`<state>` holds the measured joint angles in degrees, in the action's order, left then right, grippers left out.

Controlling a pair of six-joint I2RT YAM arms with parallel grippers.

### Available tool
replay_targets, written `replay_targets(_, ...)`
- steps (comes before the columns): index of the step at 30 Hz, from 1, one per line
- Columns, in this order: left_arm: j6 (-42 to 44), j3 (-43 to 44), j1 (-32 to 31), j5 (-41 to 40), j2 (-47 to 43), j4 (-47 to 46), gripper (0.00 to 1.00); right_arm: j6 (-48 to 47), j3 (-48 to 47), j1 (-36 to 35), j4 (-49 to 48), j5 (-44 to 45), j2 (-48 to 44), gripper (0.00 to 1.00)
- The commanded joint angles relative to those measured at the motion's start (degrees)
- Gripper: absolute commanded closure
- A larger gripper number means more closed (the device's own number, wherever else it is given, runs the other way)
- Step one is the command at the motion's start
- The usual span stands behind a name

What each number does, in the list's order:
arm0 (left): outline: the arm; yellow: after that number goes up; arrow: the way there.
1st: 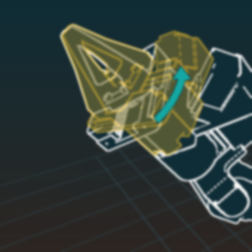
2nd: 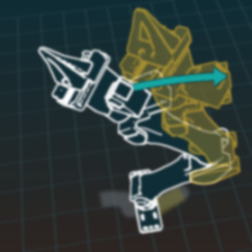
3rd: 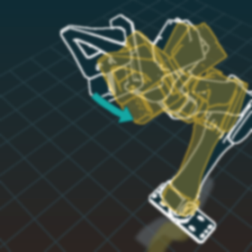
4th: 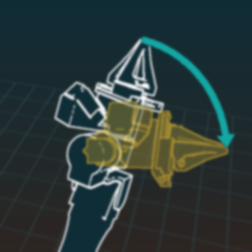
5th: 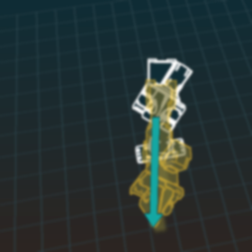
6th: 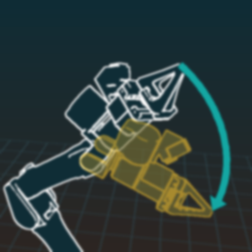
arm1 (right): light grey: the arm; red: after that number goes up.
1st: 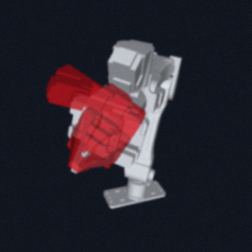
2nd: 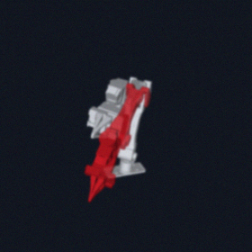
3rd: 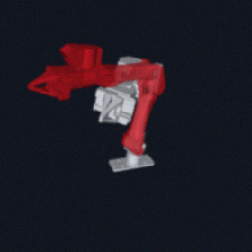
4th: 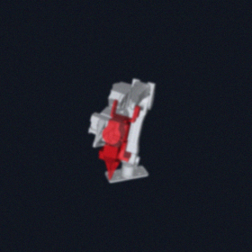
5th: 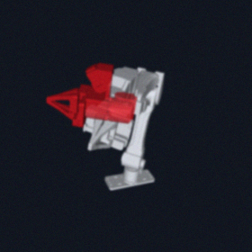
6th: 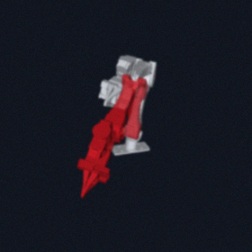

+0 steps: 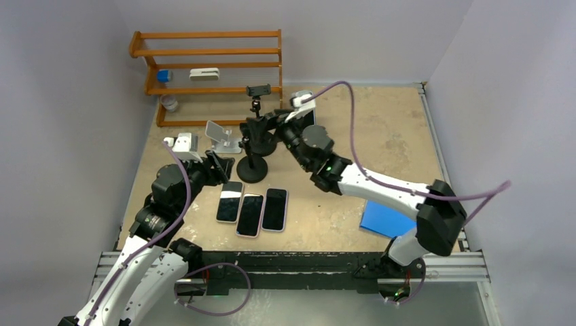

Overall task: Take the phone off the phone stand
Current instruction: Place the phone stand at the center of the board, then remove the phone from the phone stand.

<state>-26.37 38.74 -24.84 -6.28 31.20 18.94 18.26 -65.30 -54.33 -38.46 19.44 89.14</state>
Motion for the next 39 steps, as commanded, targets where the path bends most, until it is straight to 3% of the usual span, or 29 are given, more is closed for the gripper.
replay_targets(1, 0.0, 1.5, -0.2, 2.2, -0.4, -2.0, 0.39, 2.6, -3.2, 5.6, 4.7, 7.8, -3.4, 0.04)
replay_targets(4, 0.0, 1.5, -0.2, 2.7, -0.4, -2.1, 0.39, 2.3, -5.2, 11.4, 7.0, 6.7, -1.1, 0.06)
replay_targets(7, -0.2, 1.4, -0.2, 3.0, -0.5, -2.2, 0.39, 3.5, -12.7, 17.2, 17.8, 3.9, 3.8, 0.05)
replay_targets(10, -0.3, 1.4, -0.2, 3.3, -0.6, -2.2, 0.39, 1.1, -11.3, 20.0, 15.0, 0.6, 5.7, 0.04)
replay_targets(23, 0.0, 1.3, -1.1, 4.5, -0.3, -2.5, 0.39, -6.0, -23.3, 22.0, 21.1, 1.9, 21.8, 0.01)
replay_targets(39, 0.3, 1.3, -1.2, 4.9, 0.3, -2.6, 0.39, -6.8, -29.3, 23.3, 24.6, 4.1, 28.5, 0.01)
